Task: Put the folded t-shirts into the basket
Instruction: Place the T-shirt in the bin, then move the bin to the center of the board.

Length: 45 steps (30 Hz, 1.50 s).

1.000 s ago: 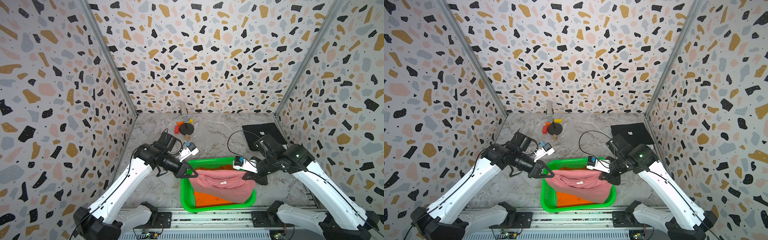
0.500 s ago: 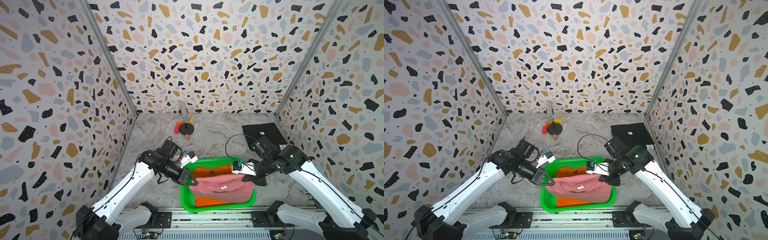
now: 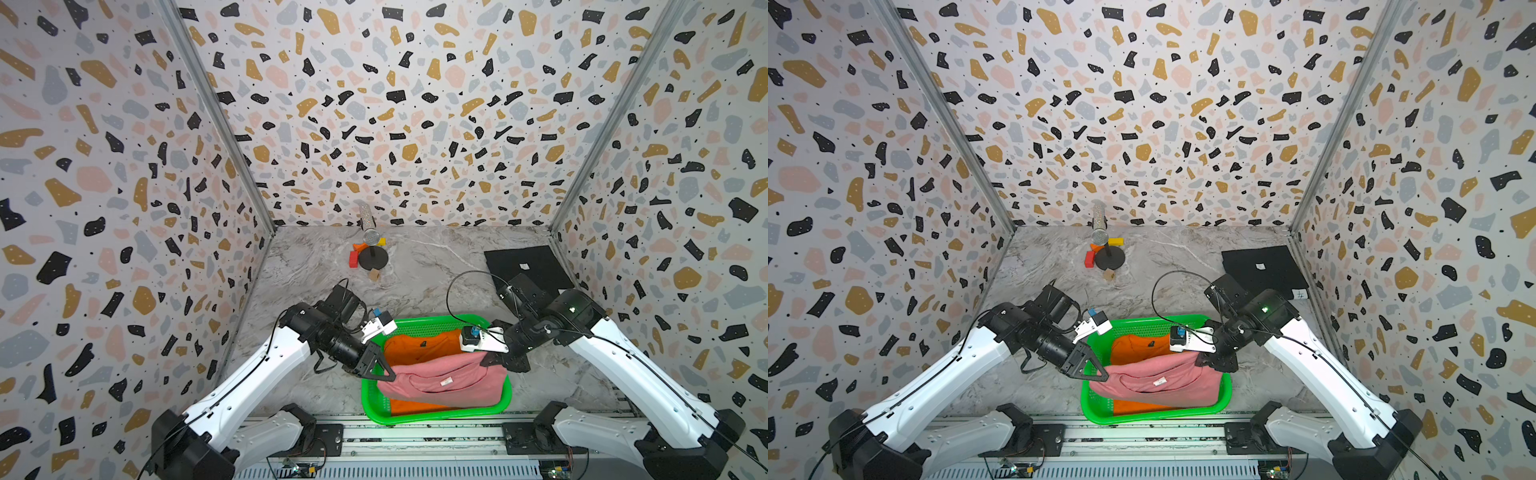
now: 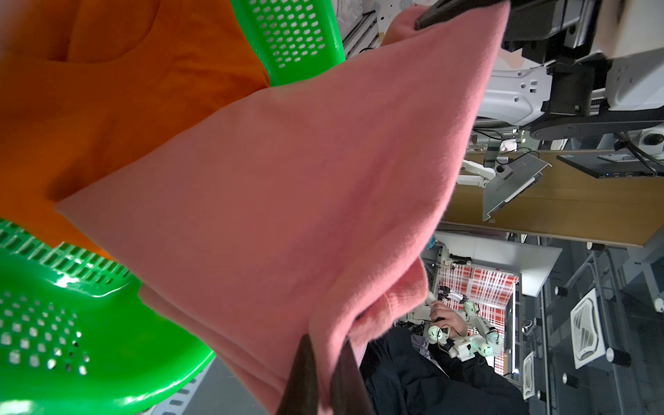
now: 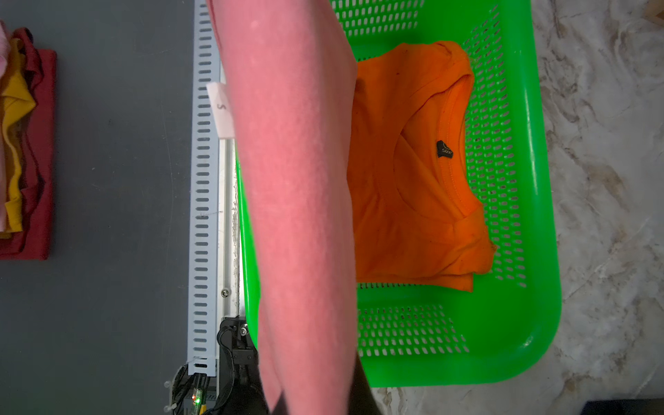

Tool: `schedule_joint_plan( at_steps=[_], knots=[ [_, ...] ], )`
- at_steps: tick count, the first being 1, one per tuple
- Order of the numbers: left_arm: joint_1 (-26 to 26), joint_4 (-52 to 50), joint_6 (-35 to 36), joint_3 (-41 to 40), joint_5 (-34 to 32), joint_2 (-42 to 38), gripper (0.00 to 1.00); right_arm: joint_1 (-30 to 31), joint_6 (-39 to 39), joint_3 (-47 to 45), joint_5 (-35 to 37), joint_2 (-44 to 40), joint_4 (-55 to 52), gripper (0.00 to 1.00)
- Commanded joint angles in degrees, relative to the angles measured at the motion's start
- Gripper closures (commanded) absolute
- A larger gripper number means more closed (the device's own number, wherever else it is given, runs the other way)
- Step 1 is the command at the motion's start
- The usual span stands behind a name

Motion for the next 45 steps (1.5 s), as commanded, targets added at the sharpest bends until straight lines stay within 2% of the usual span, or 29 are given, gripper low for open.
schedule_joint_plan(
  at_steps=[1,9,16,18,20,21,23,24,26,27,28,29,30,34,35,37,41,45],
  knots=[
    [-0.3,-1.5,-1.7,-0.6,0.1,-0.4,1.00,0.0,-1.4,-0.8,2.7,0.3,1.3,1.00],
    [2.0,2.3,-2.3,1.1,-5.5,2.9,1.00,-0.2,1.6,-5.9,9.8,2.3,9.1,1.00],
    [6.7,7.5,2.3,5.3,-8.0,12.6,0.99,-1.6,3.4,-6.6,13.6,6.7,15.0,0.96],
    [7.0,9.5,4.5,6.7,-8.4,16.3,0.94,-2.3,3.8,-6.6,14.6,8.2,17.2,0.93],
    [7.1,11.1,7.1,7.6,-10.4,19.6,0.85,-3.0,5.3,-6.4,15.7,9.8,20.5,0.83],
    [7.2,11.9,8.2,7.9,-11.3,21.0,0.79,-3.4,6.4,-6.2,16.1,10.9,21.9,0.74],
    [7.6,12.5,10.1,8.2,-12.6,24.1,0.75,-3.7,8.0,-5.2,16.6,13.1,23.3,0.48],
    [8.1,12.5,10.7,8.4,-13.3,25.1,0.70,-3.8,9.1,-4.8,17.0,13.9,24.1,0.42],
    [9.5,12.6,12.3,9.3,-14.6,26.6,0.50,-3.8,12.1,-4.3,19.3,14.1,26.7,0.38],
    [10.5,13.3,12.9,9.6,-15.5,26.9,0.35,-3.9,13.6,-4.2,20.5,13.4,28.5,0.36],
    [11.4,14.1,13.9,10.1,-16.2,26.9,0.22,-3.9,14.9,-4.2,21.8,12.4,30.0,0.24],
    [12.1,14.9,14.7,10.6,-16.9,26.6,0.17,-3.9,15.9,-3.9,23.2,11.1,31.1,0.21],
    [13.1,15.6,15.9,11.2,-17.3,26.4,0.03,-3.9,17.0,-3.7,25.0,10.0,32.2,0.21],
    [14.3,15.0,20.9,15.5,-19.1,24.6,0.00,-3.9,25.2,-1.6,35.7,6.7,32.4,0.07],
    [14.3,14.7,22.7,16.5,-20.0,24.0,0.00,-3.9,29.1,-0.4,39.3,6.5,31.0,0.02],
    [14.3,13.8,26.3,18.2,-21.9,22.9,0.00,-3.9,39.2,2.5,45.4,6.8,25.9,0.01],
    [14.3,9.3,31.3,21.7,-22.6,23.5,0.00,-4.0,52.7,3.8,40.4,6.6,18.5,0.01],
    [14.3,6.5,32.5,22.8,-23.4,23.9,0.00,-4.5,64.3,0.6,38.9,5.5,17.0,0.10]
  ],
)
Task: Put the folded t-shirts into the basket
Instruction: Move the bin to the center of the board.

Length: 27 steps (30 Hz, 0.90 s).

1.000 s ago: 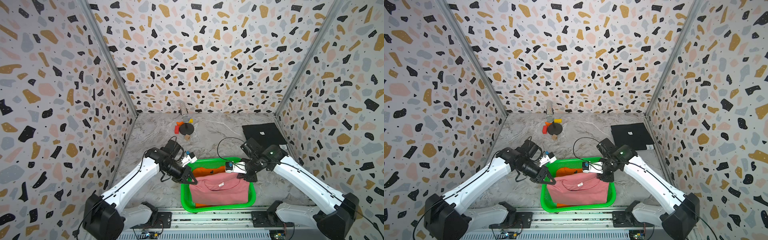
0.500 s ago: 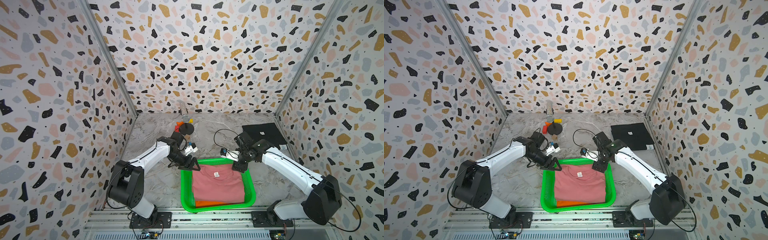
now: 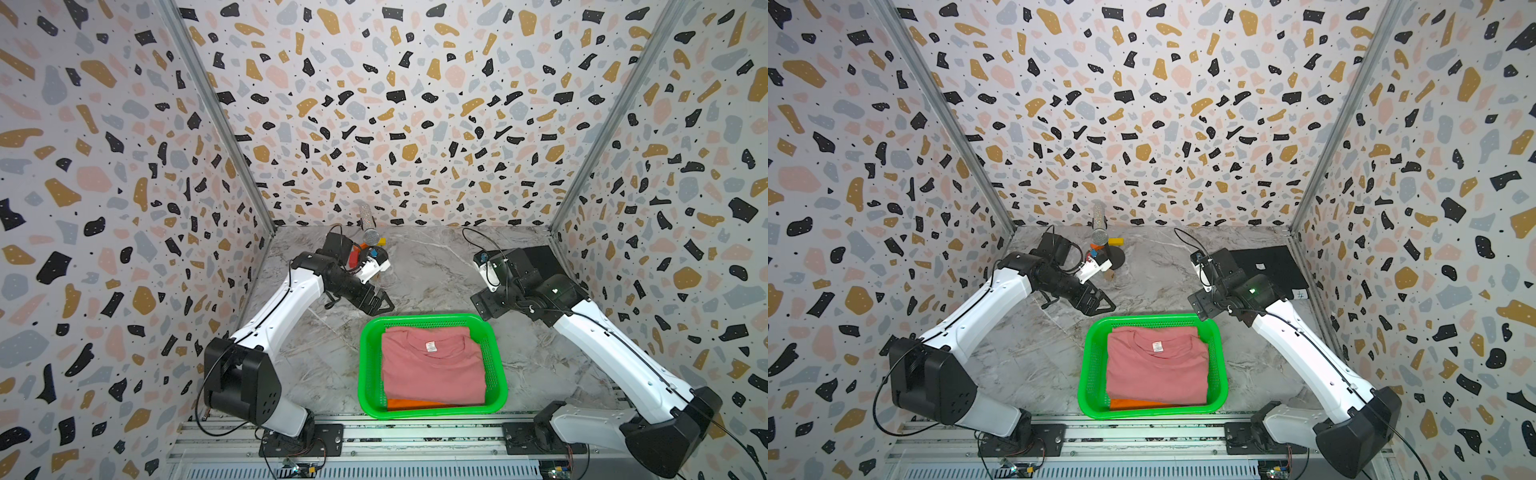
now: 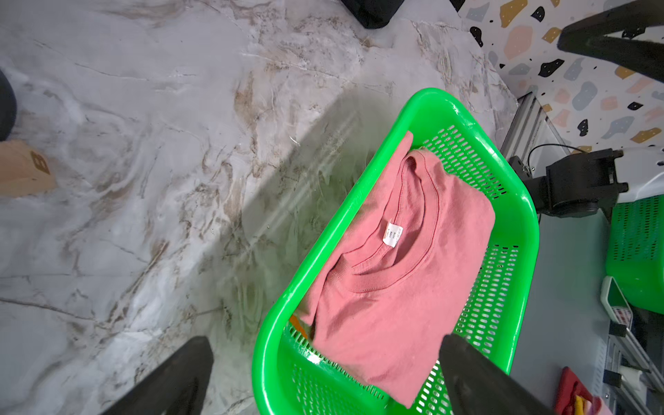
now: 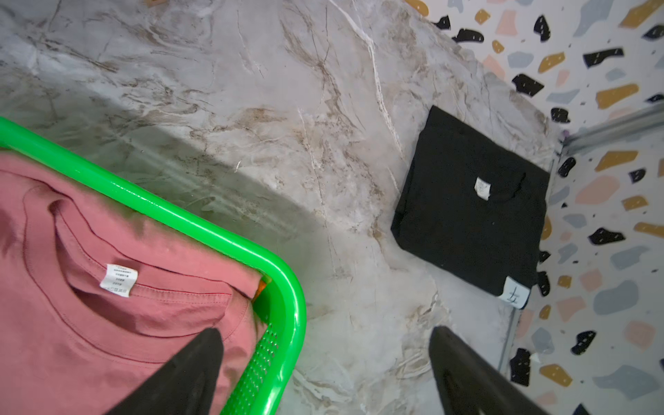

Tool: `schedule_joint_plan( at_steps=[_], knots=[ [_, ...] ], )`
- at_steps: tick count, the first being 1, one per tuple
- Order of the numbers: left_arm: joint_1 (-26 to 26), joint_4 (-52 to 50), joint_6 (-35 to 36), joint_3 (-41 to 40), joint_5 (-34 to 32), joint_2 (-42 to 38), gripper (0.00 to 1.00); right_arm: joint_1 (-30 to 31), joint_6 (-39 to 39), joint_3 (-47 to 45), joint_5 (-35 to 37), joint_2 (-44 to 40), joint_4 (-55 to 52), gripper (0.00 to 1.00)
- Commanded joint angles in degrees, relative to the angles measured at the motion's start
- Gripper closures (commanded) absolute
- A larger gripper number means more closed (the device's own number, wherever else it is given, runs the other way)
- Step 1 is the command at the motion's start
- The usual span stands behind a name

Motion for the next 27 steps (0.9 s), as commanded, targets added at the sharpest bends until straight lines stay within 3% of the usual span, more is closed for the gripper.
schedule_joint_plan(
  at_steps=[1,5,10,15,18,20,23,27],
  knots=[
    [0.0,-4.1,4.2,0.3,-3.5,-0.6,0.00,-1.0,16.4,-1.9,-0.5,-0.3,-7.6,0.13],
    [0.0,-3.6,6.8,-2.6,-10.4,-2.4,0.00,-3.7,22.2,-2.7,-5.0,3.7,-18.2,0.20],
    [0.0,-1.8,9.0,-5.9,-14.1,-3.4,0.00,-4.0,22.7,-5.1,-12.0,7.3,-20.9,0.29],
    [0.2,-2.9,8.9,-6.0,-12.4,-3.3,0.00,-4.4,22.4,-8.3,-10.1,10.7,-19.5,0.35],
    [1.6,-4.0,8.2,-4.2,-13.3,-3.0,0.00,-4.4,23.1,-10.0,-10.0,12.6,-16.5,0.46],
    [3.5,-4.4,7.7,-3.1,-12.2,-2.6,0.00,-4.6,23.9,-10.0,-9.0,13.4,-14.6,0.55],
    [6.3,-5.2,7.4,-1.5,-10.4,-1.9,0.00,-5.4,24.1,-7.5,-8.1,15.9,-12.5,0.79],
    [7.7,-5.6,7.8,-0.4,-10.4,-1.5,0.00,-6.2,22.8,-2.2,-4.4,20.6,-12.2,0.81]
  ],
)
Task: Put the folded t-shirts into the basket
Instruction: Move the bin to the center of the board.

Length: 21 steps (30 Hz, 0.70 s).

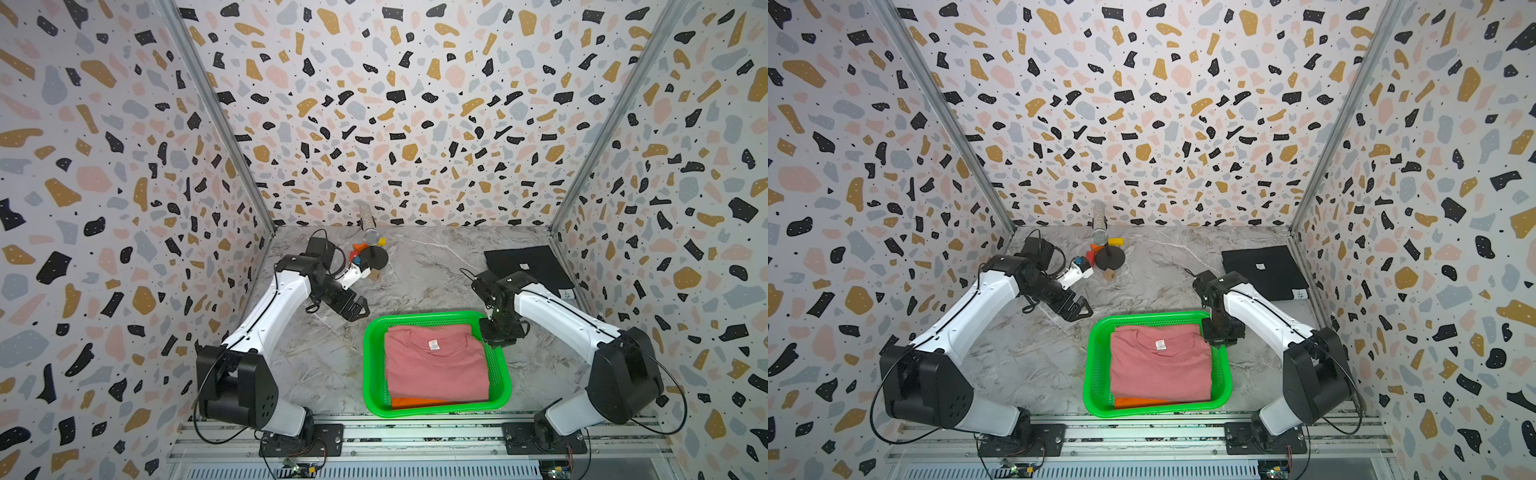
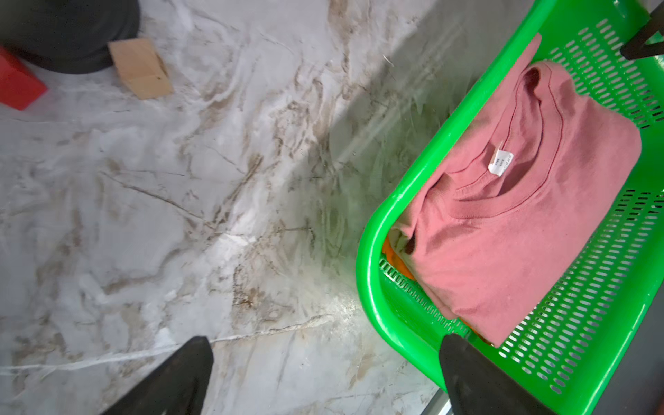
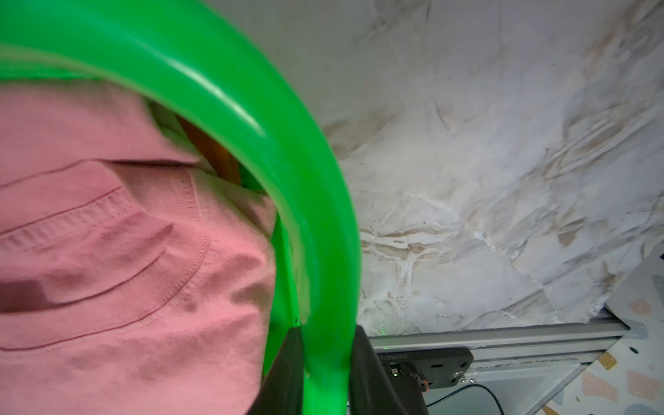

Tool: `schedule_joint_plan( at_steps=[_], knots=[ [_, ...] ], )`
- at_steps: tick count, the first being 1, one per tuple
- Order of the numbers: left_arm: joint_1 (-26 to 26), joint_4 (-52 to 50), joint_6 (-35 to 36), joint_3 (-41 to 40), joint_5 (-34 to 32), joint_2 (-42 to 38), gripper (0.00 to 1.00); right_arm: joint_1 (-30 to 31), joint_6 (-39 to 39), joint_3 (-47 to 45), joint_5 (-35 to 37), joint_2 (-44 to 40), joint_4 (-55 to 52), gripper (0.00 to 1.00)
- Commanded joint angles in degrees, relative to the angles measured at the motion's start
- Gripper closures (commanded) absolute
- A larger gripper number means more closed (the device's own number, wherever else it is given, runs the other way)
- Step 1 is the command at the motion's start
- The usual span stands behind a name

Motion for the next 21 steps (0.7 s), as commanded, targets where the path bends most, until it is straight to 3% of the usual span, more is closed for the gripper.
schedule_joint_plan(
  at_steps=[1,10,12,21],
  knots=[
    [0.5,-1.9,0.5,1.8,1.7,0.4,0.00,-1.2,-0.3,5.2,5.7,3.5,2.4,0.81],
    [0.8,-2.4,2.4,-0.4,2.8,-1.3,0.00,-12.7,-7.1,17.5,5.9,14.2,4.2,0.83],
    [0.8,-2.4,2.4,-1.2,3.0,-1.5,0.00,-14.7,-8.3,20.9,6.2,16.8,4.2,0.88],
    [0.8,-3.5,2.9,-3.6,5.8,-1.2,0.00,-15.9,-16.4,41.7,13.3,30.6,4.1,0.86]
  ],
)
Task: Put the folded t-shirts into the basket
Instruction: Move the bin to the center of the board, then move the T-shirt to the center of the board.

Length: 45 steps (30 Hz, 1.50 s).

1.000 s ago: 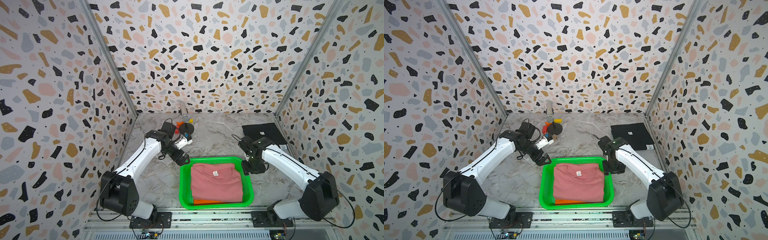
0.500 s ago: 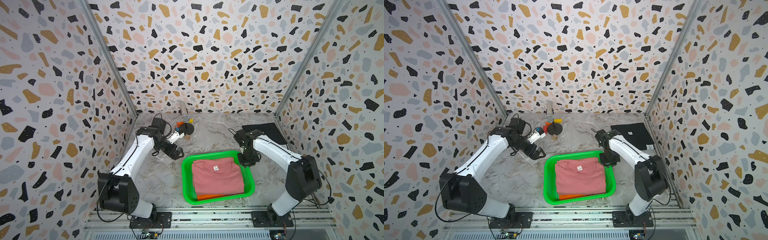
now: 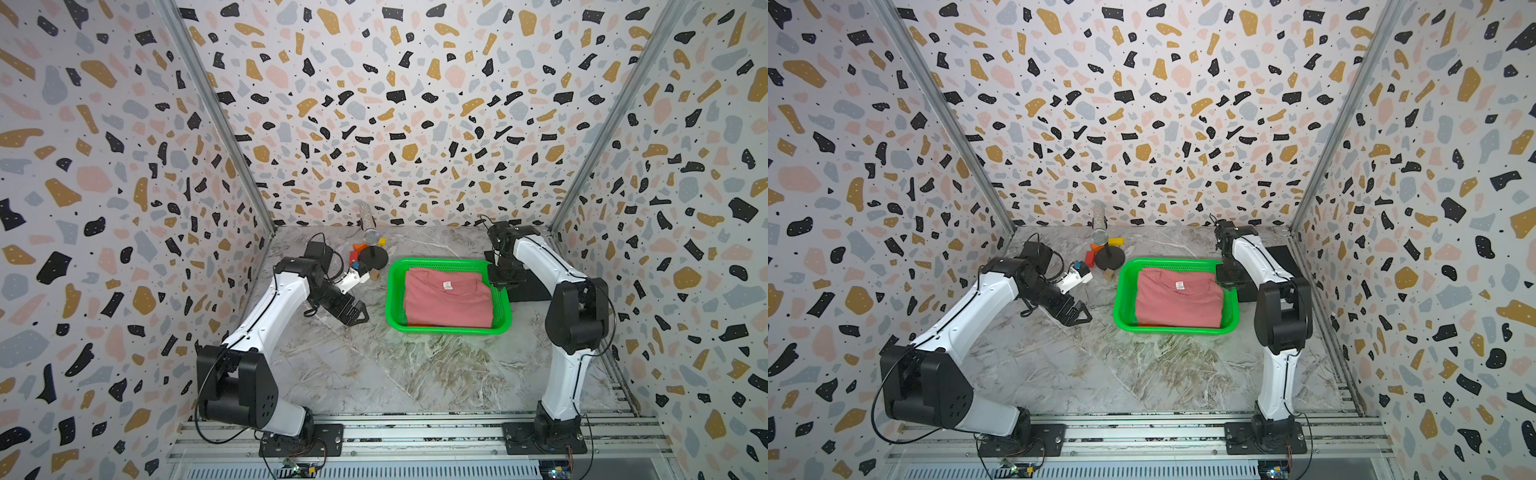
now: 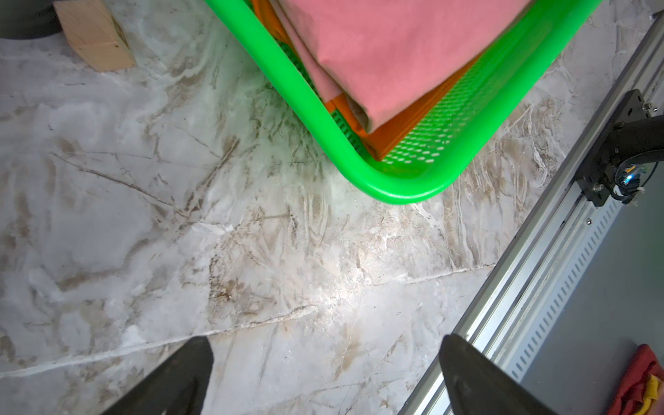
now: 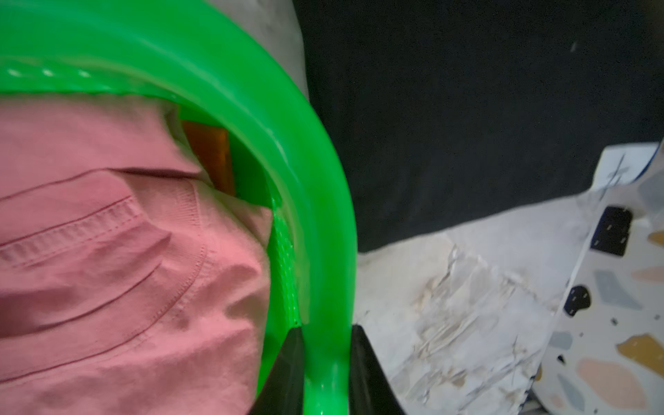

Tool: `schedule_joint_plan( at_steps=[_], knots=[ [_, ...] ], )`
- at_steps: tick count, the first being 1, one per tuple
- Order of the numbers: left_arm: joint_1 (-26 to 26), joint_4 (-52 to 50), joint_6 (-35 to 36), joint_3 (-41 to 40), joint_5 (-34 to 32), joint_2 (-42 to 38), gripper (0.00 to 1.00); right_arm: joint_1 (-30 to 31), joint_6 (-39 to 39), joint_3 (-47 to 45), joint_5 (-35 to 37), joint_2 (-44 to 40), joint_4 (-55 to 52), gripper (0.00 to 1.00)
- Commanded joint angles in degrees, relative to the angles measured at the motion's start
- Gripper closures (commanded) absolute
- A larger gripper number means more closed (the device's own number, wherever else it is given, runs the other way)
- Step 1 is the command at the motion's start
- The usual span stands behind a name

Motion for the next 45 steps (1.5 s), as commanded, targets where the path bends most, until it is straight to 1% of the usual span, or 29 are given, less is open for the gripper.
schedule_joint_plan(
  at_steps=[1,4,7,9,10,11,13,15,18,20,22,23,25,26,27,28,32,34,35,40,43,45],
  knots=[
    [0.2,-1.5,1.1,-1.2,3.0,-0.9,0.00,0.3,-4.0,6.9,6.6,3.6,1.5,0.85],
    [0.2,-1.3,0.5,-2.1,5.4,-0.3,0.00,0.3,-4.3,16.4,6.0,9.4,1.1,0.85],
    [0.0,-1.7,0.3,-2.2,10.8,-0.1,0.00,0.2,-3.2,26.6,5.8,15.2,-0.5,0.86],
    [-0.3,-1.3,-0.3,-2.3,12.8,-0.6,0.00,-0.2,-2.4,31.7,4.5,17.6,-0.6,0.86],
    [-0.7,-1.2,-0.4,-2.3,13.2,-0.8,0.00,-0.5,-1.8,33.5,3.3,18.8,-0.8,0.82],
    [-1.2,-1.2,-0.2,-2.3,13.2,-1.0,0.00,-0.7,-1.3,35.3,1.9,19.3,-1.0,0.72],
    [-2.1,-1.6,0.3,-2.4,13.3,-1.2,0.00,-0.8,-0.7,35.6,0.6,18.7,-1.1,0.53],
    [-3.2,-2.0,1.0,-2.7,13.7,-1.1,0.00,-0.9,-0.7,34.2,-1.5,16.6,-1.1,0.42],
    [-5.2,-2.4,2.0,-3.0,14.0,-0.8,0.00,-1.3,-0.6,29.6,-3.6,11.3,-0.7,0.34],
    [-6.7,-2.2,2.1,-2.8,13.0,-0.6,0.00,-1.9,-0.7,26.0,-3.1,6.6,-0.5,0.31],
    [-8.6,-1.3,2.3,-2.7,10.0,-0.4,0.00,-2.8,-0.4,21.4,-1.6,2.1,0.7,0.29],
    [-9.9,-0.6,2.2,-2.7,7.1,-0.2,0.00,-3.4,-0.2,18.7,-1.1,-0.2,1.7,0.27],
    [-13.5,2.5,2.2,-3.0,-3.3,-0.3,0.00,-5.2,0.8,13.1,-0.1,-4.4,4.2,0.27],
    [-14.9,3.8,2.9,-3.2,-7.1,-0.4,0.00,-6.3,1.8,9.3,0.3,-6.4,6.0,0.27],
    [-15.8,4.5,3.7,-3.2,-9.1,-0.5,0.00,-7.6,2.8,5.3,0.5,-8.2,8.4,0.27],
    [-16.3,4.8,3.9,-2.8,-9.2,-0.5,0.00,-9.1,4.2,1.8,-0.2,-9.5,10.1,0.28],
    [-16.3,3.4,4.3,-0.8,-4.8,0.0,0.00,-14.0,8.3,-8.2,-4.3,-10.3,16.7,0.38],
    [-16.3,1.4,5.6,-0.2,-2.6,0.0,0.00,-15.1,8.9,-11.4,-5.1,-9.5,19.9,0.48],
    [-16.3,0.5,6.0,0.0,-1.6,-0.2,0.00,-15.2,8.9,-12.6,-5.3,-9.0,21.1,0.52],
    [-15.2,-5.3,8.3,2.9,3.8,-1.1,0.00,-15.5,10.4,-15.8,-8.9,-4.9,24.5,0.58],
    [-13.4,-6.6,9.1,3.7,6.1,-1.8,0.00,-15.5,12.6,-18.4,-12.4,-3.2,25.8,0.62],
    [-12.3,-6.8,9.1,4.0,6.9,-1.9,0.00,-15.5,14.6,-21.1,-13.7,-3.1,26.5,0.67]
  ],
)
